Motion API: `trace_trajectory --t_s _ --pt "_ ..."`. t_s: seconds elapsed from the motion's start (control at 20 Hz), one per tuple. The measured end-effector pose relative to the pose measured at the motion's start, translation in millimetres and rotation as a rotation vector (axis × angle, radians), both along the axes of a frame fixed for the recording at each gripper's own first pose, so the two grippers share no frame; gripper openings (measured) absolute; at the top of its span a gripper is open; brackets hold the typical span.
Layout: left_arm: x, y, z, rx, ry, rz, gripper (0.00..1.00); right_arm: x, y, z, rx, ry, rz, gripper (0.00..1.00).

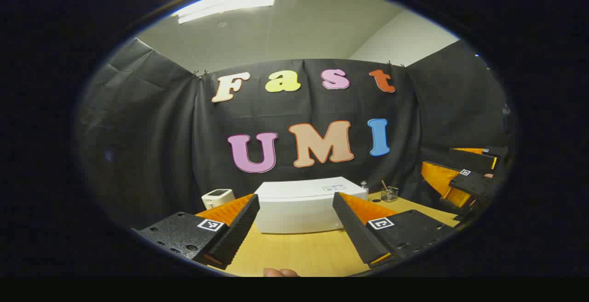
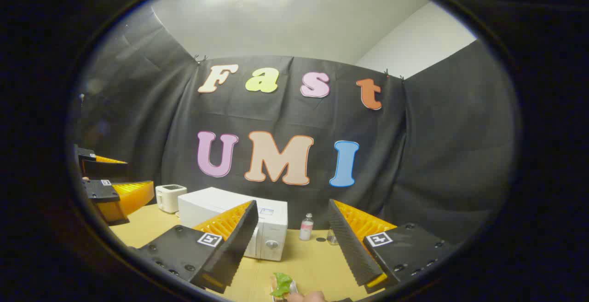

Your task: Open the microwave oven with the left hand, put the food in, and close the microwave oven.

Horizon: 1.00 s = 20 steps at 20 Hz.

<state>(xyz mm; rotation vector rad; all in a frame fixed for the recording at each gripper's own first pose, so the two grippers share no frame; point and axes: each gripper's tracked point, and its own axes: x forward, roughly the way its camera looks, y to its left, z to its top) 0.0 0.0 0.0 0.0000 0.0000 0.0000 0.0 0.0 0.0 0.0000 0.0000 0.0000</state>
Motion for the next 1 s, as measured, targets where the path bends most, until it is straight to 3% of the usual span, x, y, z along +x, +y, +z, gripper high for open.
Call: trace_trajectory --t_s 1.0 --pt "27 0 -7 0.031 0.049 0.002 0.98 24 -2 1 0.028 0.026 0.034 0.96"
